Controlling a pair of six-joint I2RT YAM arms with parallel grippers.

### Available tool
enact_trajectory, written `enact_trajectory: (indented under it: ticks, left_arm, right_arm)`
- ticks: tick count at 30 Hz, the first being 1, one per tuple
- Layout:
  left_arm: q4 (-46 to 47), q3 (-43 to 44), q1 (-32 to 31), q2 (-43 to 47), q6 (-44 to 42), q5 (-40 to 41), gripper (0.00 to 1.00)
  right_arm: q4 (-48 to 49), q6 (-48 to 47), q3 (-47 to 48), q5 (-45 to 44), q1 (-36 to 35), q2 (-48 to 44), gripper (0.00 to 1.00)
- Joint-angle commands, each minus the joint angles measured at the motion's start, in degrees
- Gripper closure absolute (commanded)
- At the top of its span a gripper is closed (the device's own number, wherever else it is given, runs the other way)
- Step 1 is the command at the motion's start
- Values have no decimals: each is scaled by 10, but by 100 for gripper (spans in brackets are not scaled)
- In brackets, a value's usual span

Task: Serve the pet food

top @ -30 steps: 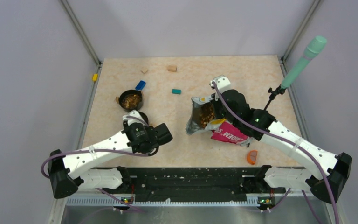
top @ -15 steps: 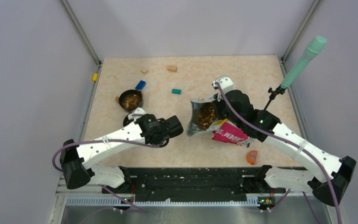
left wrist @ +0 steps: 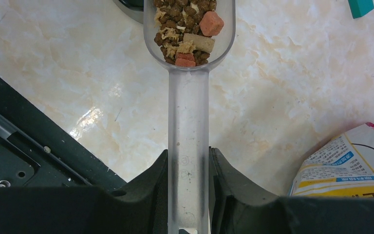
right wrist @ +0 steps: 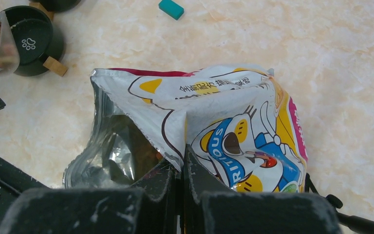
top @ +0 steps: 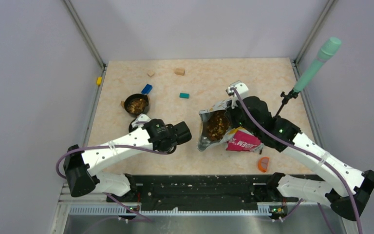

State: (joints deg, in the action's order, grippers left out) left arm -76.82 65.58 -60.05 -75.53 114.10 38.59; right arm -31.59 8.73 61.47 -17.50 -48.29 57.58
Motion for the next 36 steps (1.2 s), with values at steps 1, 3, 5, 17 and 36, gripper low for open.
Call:
enact_trajectory:
  ticks: [1,3,5,17,36]
  left_arm:
    - [-9,23,0,7,198,58,100]
    - [-14,26,1,6,226,59,100]
    - [-8,26,5,6,242,57,100]
    - [83,-39,21,61,310,19,100]
    - [118,-38,173,87,308,-180,100]
  right_arm:
    - [30,13,10,25,-1,-28,100]
    - [28,14,11,26,-1,-30,100]
    - [27,14,11,29,-2,-32,100]
    - [17,19,6,30,-2,-52,100]
    - [12,24,12,38,-3,-54,100]
